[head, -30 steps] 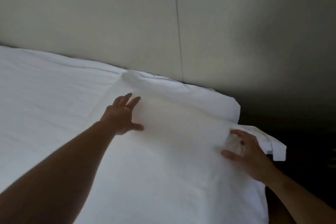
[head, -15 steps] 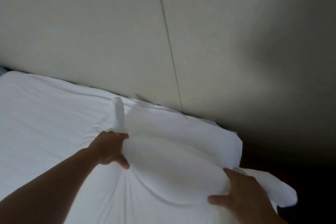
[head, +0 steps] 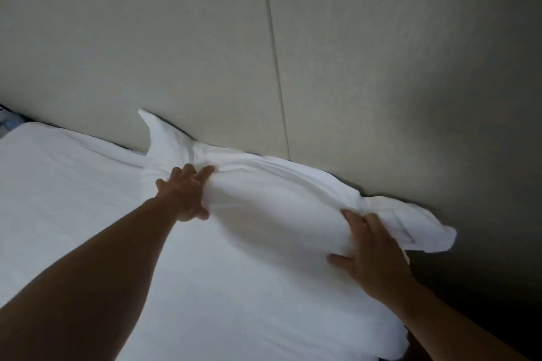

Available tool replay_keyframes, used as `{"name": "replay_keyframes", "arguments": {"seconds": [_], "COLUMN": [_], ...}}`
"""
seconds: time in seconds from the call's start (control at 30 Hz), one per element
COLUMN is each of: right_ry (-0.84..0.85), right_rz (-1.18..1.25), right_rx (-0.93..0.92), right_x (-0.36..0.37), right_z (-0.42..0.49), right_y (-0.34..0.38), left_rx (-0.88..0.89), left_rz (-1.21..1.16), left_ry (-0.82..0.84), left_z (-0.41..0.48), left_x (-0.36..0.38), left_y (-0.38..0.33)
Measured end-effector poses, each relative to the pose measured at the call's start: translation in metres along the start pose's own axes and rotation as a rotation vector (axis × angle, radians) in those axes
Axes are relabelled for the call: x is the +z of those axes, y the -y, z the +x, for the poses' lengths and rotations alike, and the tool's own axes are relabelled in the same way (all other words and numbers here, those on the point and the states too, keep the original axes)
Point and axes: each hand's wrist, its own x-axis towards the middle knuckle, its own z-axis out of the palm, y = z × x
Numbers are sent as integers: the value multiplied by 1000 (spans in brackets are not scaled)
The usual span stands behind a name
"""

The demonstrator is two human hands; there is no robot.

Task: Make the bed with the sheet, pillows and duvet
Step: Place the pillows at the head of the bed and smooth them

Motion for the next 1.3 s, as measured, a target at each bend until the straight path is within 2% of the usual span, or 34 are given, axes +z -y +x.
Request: {"name": "replay_keyframes", "arguments": {"seconds": [0.13, 0.2, 0.37, 0.43, 0.53, 0.67, 0.77, 0.9, 1.0, 1.07, 1.3], "right_ry": [-1, -20, -324, -372, -285, -159, -107, 65, 132, 108, -7], "right_rz": [82, 87, 86, 58, 27, -45, 4, 55, 31, 0, -63], "right_rx": [8, -21, -207, -260, -187, -96, -56, -44, -72, -33, 310], "right_x": [-2, -10, -9, 3, 19, 31, 28, 16, -9, -26, -90], "right_z": [6, 15, 19, 17, 21, 27, 30, 17, -19, -62, -286], "right_y": [-8, 4, 31, 37, 34, 23, 19, 12, 13, 13, -11], "left_rx": [93, 136, 101, 65, -13, -74, -96, -109, -50, 31, 203], "left_rz": [-9, -5, -32, -55, -76, -92, -189, -277, -337, -359, -560], "left_ry": [53, 23, -151, -188, -203, -128, -131, -120, -141, -73, 208], "left_z": [10, 12, 9, 7, 8, 13, 8, -25, -77, -127, -309], "left_x": [-14, -28, -47, -36, -9, 19, 28, 38, 52, 74, 155], "left_y": [1, 9, 43, 55, 55, 27, 15, 8, -7, -25, -139]}}
